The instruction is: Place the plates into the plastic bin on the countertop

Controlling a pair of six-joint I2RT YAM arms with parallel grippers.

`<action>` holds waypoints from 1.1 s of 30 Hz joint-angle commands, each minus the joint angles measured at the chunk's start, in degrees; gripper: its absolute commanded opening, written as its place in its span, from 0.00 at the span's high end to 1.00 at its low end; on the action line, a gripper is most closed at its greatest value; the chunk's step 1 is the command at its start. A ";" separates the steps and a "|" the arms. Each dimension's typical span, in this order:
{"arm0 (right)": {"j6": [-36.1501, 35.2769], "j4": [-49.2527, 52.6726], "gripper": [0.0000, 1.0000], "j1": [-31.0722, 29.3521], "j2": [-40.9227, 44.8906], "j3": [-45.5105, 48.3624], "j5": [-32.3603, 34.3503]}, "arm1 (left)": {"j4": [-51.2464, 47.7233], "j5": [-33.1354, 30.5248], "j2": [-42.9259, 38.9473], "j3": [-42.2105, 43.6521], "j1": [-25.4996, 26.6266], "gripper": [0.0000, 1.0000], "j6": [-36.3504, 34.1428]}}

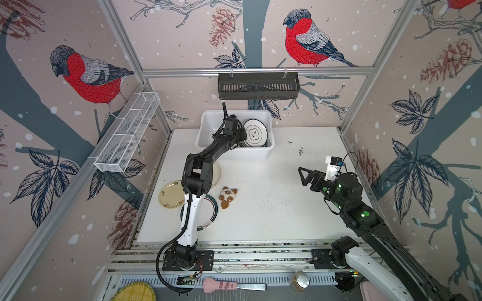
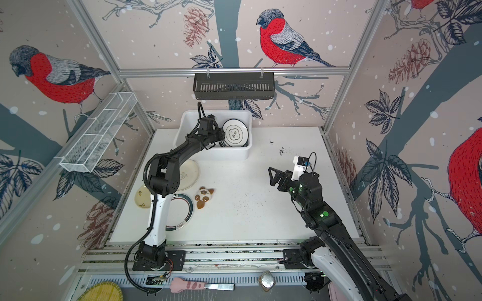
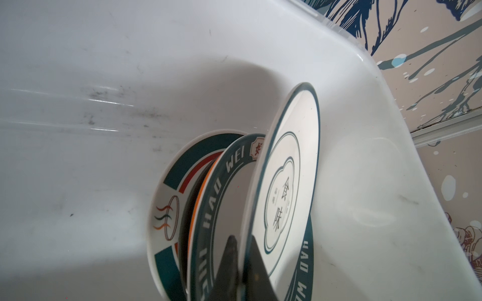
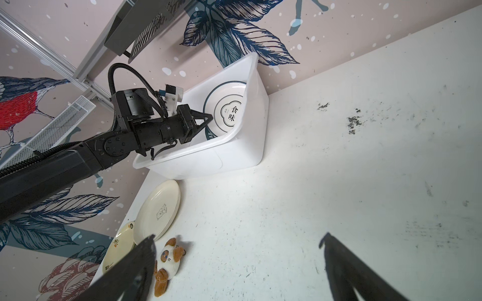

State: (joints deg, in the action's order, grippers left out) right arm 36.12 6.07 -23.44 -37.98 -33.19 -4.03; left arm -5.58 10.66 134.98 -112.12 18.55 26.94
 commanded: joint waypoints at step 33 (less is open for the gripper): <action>2.35 3.56 0.01 0.38 5.32 2.52 1.86 | -6.56 -3.16 -5.79 0.09 2.77 0.02 -4.50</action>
State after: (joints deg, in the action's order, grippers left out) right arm 37.78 9.06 -23.07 -32.93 -30.22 -3.03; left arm -12.60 8.78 130.54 -112.99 21.17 22.31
